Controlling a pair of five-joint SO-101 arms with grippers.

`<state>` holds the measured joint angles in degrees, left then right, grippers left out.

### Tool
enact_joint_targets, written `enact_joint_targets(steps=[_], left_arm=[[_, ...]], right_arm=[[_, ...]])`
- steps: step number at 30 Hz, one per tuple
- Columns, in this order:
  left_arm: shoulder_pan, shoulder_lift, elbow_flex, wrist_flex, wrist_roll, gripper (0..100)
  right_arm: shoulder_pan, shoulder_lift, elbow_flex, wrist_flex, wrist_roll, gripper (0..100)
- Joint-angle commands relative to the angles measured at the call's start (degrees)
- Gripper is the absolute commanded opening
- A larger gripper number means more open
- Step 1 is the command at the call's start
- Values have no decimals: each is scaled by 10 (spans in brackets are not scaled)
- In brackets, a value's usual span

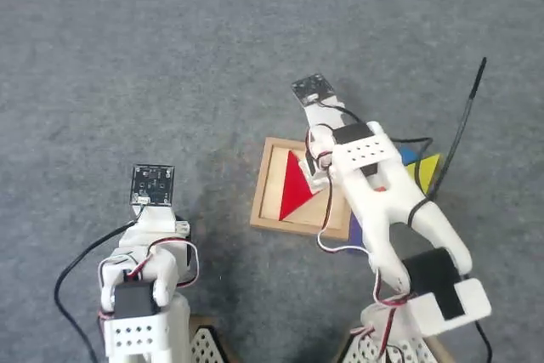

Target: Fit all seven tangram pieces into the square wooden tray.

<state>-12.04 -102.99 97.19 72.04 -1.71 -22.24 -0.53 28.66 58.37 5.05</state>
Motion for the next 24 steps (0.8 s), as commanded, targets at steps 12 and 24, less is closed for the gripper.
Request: enact_joint_targets(steps=[12, 24], left_arm=[[-1, -11, -7, 2, 10, 18], [-1, -11, -7, 2, 10, 18]], right_arm=[[-65, 55, -4, -26, 7, 7], [-144, 134, -140, 16, 7, 7]])
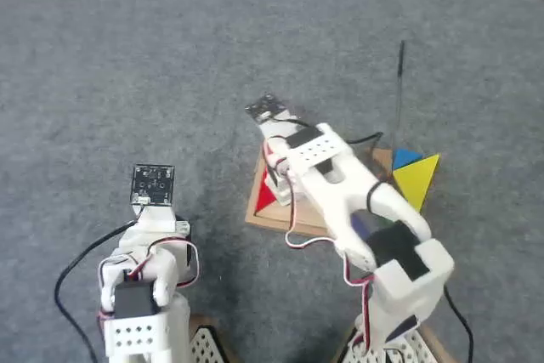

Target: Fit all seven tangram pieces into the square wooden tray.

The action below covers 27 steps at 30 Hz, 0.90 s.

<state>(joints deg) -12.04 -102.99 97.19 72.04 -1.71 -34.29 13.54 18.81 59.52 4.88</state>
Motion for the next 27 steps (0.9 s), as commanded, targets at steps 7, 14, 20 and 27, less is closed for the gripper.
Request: enact_joint_targets(steps=[7, 14, 20, 27], left_arm=[[-1, -11, -7, 2, 10, 18], [-1, -11, -7, 2, 10, 18], [-1, -11, -7, 2, 10, 18], [-1, -11, -7, 2, 10, 18]], right_arm=[[44, -100, -40, 56, 9, 7], [175, -266, 25, 109, 10, 19], [312, -255, 91, 94, 23, 176], [378, -145, 72, 26, -88, 226]])
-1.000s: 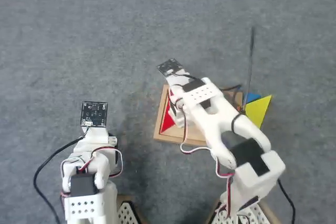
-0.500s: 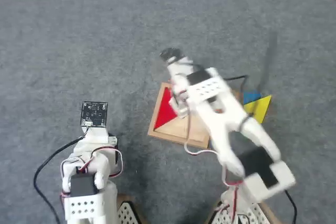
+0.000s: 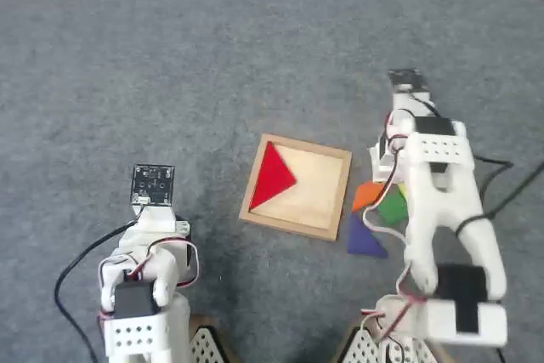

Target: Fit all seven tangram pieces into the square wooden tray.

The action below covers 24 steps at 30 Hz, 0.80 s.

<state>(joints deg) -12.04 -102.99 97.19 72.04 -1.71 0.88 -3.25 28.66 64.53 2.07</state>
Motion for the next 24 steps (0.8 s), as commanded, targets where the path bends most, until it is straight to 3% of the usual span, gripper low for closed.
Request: enact_joint_targets(steps=[1, 15, 20, 24], left_arm=[[-1, -11, -7, 2, 10, 18], [-1, -11, -7, 2, 10, 18], [-1, -11, -7, 2, 10, 18], [-1, -11, -7, 2, 10, 18]], right_arm=[[33, 39, -36, -27, -74, 226], [40, 186, -156, -26, -80, 227], [39, 190, -161, -30, -121, 223], [41, 191, -160, -29, -123, 136]])
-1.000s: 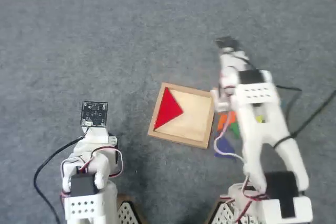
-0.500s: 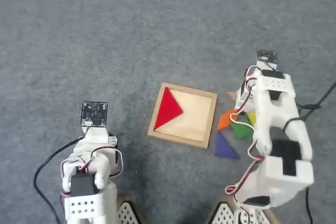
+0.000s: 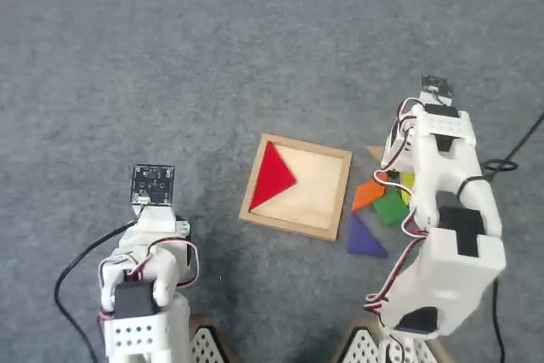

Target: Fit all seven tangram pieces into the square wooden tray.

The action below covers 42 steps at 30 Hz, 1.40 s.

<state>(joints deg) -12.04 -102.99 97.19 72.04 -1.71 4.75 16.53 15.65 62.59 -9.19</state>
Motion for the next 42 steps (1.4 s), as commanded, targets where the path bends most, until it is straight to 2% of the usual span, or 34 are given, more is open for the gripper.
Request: enact_joint_targets(steps=[1, 7, 13, 22, 28, 34, 42], left_arm=[[-1, -11, -7, 2, 10, 18], [-1, -11, -7, 2, 10, 18], [-1, -11, -7, 2, 10, 18], [-1, -11, -7, 2, 10, 18], [-1, -11, -7, 2, 10, 18], [-1, -11, -7, 2, 10, 18], [-1, -11, -7, 2, 10, 18]], right_arm=[[2, -7, -30, -11, -11, 102], [2, -9, -29, -11, -8, 10], [0, -36, -28, 14, -7, 6], [-19, -214, -26, 99, 4, 6], [-154, -250, -25, 153, 90, 6], [-304, -249, 11, 110, 201, 6], [-331, -245, 22, 62, 215, 6]])
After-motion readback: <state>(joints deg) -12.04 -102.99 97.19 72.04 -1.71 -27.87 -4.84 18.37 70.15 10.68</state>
